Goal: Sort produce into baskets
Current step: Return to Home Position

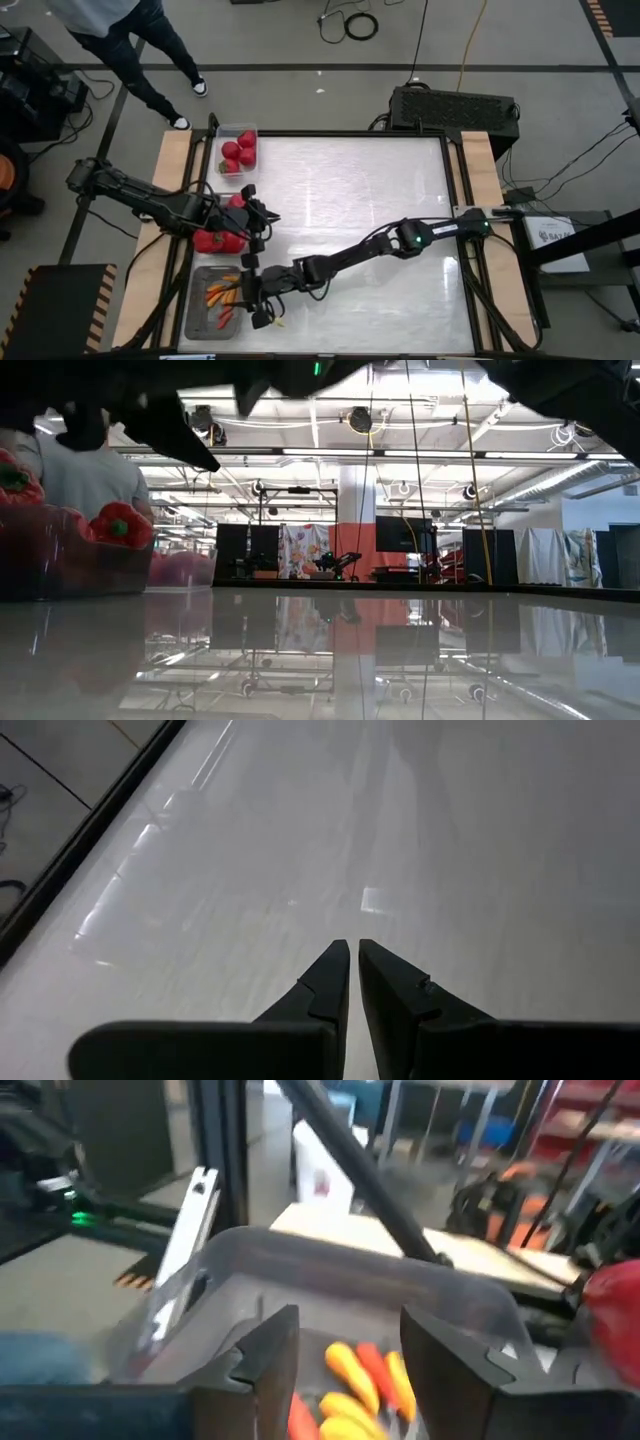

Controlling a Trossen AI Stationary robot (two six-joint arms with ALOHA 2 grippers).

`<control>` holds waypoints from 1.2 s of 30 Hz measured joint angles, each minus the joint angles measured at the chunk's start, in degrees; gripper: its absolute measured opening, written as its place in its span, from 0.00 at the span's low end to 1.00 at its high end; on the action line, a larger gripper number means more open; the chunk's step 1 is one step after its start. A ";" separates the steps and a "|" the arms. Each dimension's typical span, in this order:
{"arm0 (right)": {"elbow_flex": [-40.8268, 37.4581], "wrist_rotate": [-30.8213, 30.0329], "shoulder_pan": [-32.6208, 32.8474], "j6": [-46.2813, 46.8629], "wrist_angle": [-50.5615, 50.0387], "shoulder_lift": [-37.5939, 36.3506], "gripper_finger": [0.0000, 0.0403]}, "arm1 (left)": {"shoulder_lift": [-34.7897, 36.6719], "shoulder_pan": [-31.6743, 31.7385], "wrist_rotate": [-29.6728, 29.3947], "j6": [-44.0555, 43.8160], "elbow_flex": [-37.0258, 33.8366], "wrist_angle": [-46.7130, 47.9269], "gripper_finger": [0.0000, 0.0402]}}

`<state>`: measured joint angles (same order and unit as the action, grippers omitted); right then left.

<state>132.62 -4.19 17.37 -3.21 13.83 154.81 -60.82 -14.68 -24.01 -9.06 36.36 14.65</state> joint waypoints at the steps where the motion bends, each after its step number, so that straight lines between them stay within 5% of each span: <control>1: 0.00 0.55 -0.02 0.87 -2.59 -1.00 0.42 | 0.09 0.03 0.00 -0.68 0.00 -0.29 0.09; 13: 0.00 7.35 -1.38 0.71 -38.17 -15.65 0.39 | 3.64 3.59 -0.76 2.47 5.28 -4.55 0.09; 23: 0.09 3.88 -1.69 -1.28 -63.13 -26.71 0.31 | 4.90 8.56 11.19 6.90 7.55 -7.66 0.09; 36: 0.07 4.29 -5.02 -4.96 -80.69 -35.19 0.08 | 23.02 6.52 13.54 7.19 5.40 -1.32 0.09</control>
<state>132.68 0.11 12.35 -8.17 -66.86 119.63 -37.80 -8.16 -10.47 -1.88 41.76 13.33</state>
